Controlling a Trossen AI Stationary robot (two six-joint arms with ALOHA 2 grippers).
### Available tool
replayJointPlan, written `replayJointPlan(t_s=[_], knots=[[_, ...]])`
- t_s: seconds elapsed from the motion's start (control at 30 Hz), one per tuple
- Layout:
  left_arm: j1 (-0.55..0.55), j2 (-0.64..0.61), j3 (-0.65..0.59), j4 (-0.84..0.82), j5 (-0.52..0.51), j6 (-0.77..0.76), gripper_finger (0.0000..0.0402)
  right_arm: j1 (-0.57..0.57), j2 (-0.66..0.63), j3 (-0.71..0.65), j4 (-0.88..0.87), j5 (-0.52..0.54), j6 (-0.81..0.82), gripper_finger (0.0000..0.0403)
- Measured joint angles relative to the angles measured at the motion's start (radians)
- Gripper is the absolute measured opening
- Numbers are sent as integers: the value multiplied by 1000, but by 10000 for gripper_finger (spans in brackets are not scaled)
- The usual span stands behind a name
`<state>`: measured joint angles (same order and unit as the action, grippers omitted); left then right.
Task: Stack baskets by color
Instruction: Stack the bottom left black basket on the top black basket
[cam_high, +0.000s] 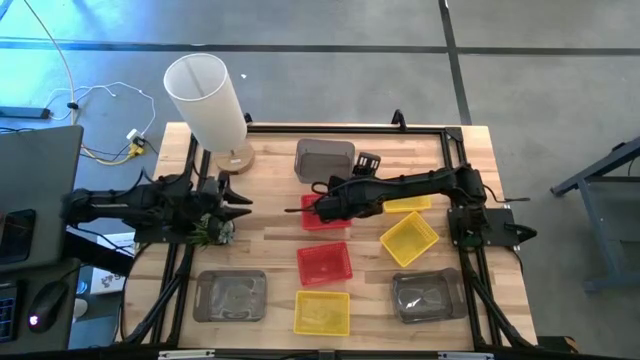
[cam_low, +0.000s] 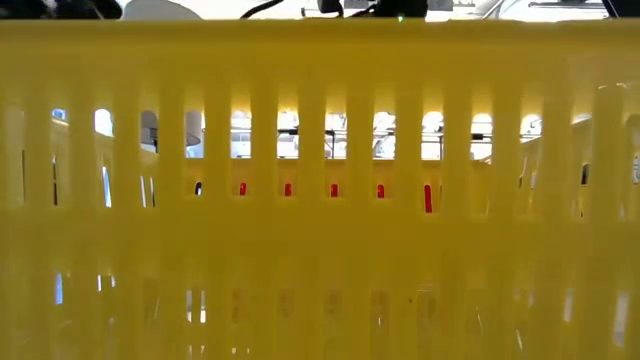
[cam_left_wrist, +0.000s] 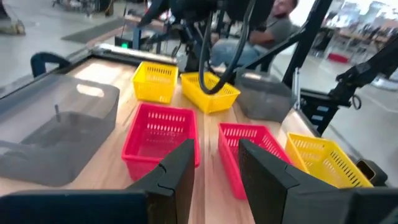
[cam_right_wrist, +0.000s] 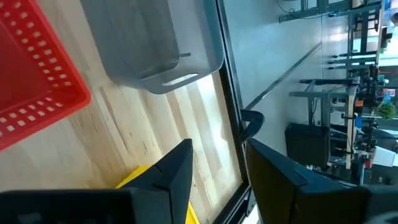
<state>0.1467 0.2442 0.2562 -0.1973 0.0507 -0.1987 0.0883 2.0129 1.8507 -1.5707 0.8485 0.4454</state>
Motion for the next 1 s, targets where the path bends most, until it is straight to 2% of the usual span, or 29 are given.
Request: replayJointPlan(t_s=[0.2,0.4,0.57,0.83,1.0], knots=[[0,136,138,-137,5,-9,110,-18,-6,0,0,27,3,136],[-18,271,296,-279,125,-43,110,-75,-7,0,0,66,16,136],[-92,352,419,-345,177,-61,110,-138,-14,0,0,68,-42,136],[-201,417,585,-508,88,-68,110,-192,-96,-1,0,72,-69,136],[-250,445,641,-657,4,-155,110,-190,-195,-1,0,92,-27,136]])
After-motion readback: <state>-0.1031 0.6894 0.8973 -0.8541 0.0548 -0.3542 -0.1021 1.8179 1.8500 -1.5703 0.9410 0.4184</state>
